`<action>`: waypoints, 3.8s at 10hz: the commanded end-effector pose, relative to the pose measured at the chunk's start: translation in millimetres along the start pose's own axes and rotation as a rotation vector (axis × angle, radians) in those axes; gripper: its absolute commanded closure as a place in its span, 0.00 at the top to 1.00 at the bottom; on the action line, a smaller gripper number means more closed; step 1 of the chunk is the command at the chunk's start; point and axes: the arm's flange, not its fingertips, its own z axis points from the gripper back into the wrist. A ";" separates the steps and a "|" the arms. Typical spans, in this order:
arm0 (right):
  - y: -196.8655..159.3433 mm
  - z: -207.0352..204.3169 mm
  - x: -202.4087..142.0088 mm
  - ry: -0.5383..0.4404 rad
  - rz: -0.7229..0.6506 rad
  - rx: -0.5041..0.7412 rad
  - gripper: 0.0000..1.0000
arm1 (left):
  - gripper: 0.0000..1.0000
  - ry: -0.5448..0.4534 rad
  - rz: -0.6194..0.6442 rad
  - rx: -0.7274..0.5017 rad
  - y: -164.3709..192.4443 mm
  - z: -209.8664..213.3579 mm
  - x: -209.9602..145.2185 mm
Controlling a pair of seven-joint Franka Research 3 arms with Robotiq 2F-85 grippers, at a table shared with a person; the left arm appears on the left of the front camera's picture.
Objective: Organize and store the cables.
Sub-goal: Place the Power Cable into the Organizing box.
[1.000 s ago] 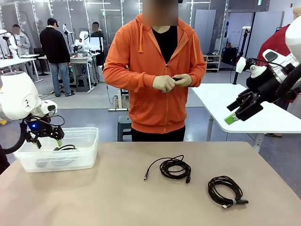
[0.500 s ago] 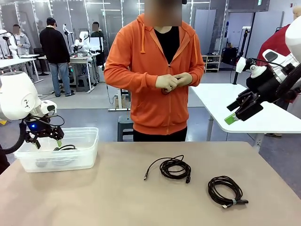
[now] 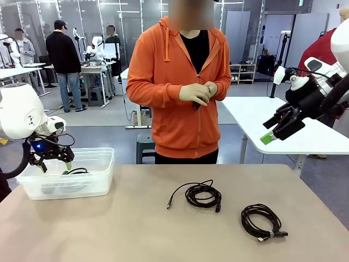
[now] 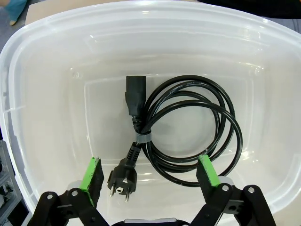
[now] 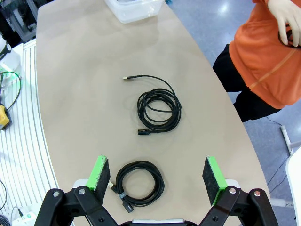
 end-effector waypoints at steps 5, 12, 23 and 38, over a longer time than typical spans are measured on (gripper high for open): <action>1.0 -0.5 -0.7 -0.001 0.000 0.001 1.00 | 1.00 -0.002 -0.003 0.000 -0.4 -0.1 1.8; 1.0 -0.5 -0.7 -0.001 0.000 0.001 1.00 | 1.00 0.046 -0.167 -0.174 10.1 61.4 -4.1; 1.0 -0.5 -0.7 -0.001 0.000 0.001 1.00 | 1.00 -0.228 -0.536 -0.443 -1.5 243.8 -80.6; 30.1 82.2 -2.6 0.028 -0.403 -0.106 1.00 | 1.00 -0.374 -1.002 -0.341 22.1 316.5 -167.2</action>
